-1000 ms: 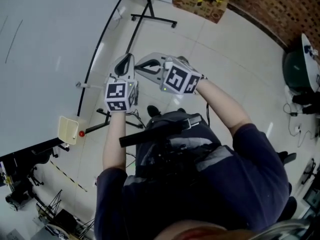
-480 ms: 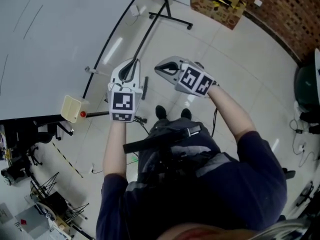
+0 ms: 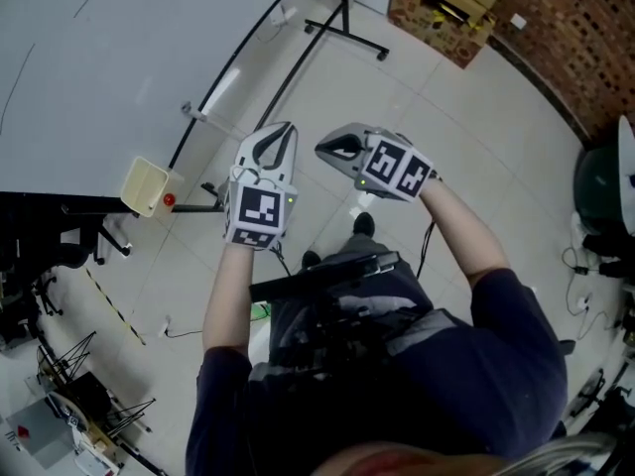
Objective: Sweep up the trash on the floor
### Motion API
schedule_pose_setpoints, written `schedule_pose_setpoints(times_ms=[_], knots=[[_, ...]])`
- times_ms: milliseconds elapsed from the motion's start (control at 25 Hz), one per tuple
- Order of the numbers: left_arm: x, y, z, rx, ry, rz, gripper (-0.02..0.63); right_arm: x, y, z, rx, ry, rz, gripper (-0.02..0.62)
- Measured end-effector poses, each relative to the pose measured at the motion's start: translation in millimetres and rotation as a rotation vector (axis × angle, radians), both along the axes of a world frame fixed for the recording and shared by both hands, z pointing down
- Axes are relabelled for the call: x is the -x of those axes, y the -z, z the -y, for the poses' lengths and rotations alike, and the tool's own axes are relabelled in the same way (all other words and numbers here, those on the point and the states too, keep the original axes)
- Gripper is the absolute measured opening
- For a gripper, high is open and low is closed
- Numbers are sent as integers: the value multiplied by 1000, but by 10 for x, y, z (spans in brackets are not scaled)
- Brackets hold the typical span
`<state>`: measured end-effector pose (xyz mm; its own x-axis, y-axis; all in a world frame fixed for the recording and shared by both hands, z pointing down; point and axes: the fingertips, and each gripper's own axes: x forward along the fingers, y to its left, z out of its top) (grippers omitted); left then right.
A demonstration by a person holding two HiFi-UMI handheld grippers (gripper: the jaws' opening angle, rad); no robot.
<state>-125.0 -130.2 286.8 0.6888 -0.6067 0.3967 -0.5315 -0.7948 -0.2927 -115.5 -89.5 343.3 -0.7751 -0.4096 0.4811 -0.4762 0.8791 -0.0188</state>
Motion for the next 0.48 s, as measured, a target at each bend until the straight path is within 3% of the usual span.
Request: schedule_pose_setpoints(times_ms=[320, 480], knots=[[967, -27, -448, 28, -34, -48, 0, 1038, -180, -467, -9, 15, -154, 9], [1391, -78, -648, 23, -89, -42, 0, 1575, -229, -648, 20, -9, -157, 9]])
